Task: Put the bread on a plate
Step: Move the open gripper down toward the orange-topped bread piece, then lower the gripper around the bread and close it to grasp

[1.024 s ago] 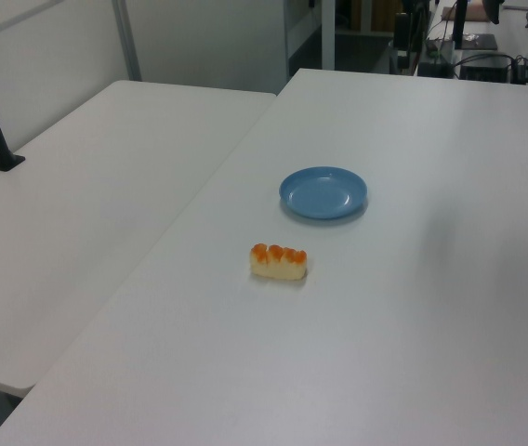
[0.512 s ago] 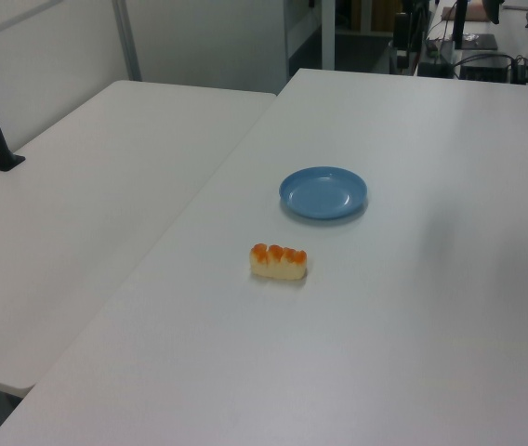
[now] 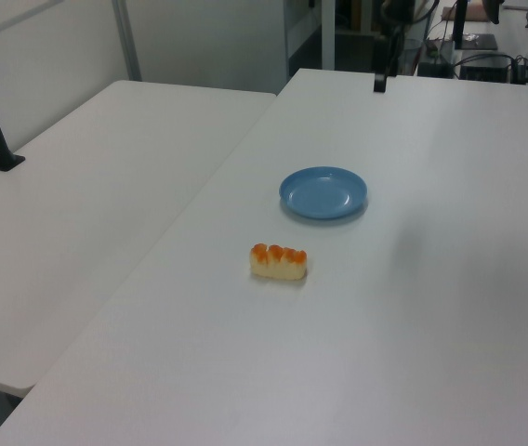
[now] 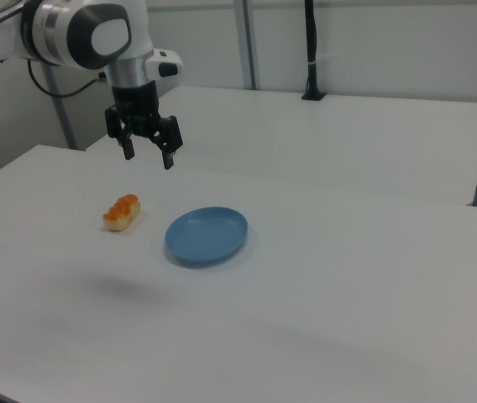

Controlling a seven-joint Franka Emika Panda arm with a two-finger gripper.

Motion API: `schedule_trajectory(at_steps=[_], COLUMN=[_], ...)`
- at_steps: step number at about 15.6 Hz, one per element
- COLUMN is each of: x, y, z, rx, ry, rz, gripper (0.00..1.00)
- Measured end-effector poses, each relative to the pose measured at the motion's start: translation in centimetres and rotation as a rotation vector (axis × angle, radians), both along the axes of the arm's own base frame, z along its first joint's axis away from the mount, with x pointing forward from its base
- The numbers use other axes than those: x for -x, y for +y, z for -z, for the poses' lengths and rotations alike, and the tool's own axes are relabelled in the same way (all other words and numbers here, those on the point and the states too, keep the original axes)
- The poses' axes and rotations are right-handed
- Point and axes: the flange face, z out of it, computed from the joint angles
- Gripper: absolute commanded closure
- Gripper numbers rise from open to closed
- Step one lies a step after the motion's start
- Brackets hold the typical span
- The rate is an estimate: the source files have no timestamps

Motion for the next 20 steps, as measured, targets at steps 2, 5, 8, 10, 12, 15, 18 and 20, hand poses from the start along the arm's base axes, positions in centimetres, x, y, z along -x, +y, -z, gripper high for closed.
schedule_trajectory(at_steps=[2, 5, 8, 10, 12, 15, 18, 20], x=[-0.9, -1.9, -2.7, -3.2, -3.8, -4.7, -5.2, -5.5], y=[2.7, 7.2, 11.7, 14.5, 16.6, 19.2, 21.0, 21.5], z=[1.8, 4.1, 6.5, 8.6, 11.1, 15.9, 19.6, 20.7], rx=[0.002, 0.005, 0.008, 0.011, 0.016, 0.046, 0.061, 0.06], ry=[0.011, 0.016, 0.003, 0.004, 0.001, 0.009, 0.008, -0.003], rz=[-0.041, -0.084, -0.084, -0.1, -0.101, -0.085, -0.078, -0.074], gripper=[0.0, 0.0, 0.0, 0.0, 0.0, 0.0, 0.0, 0.0])
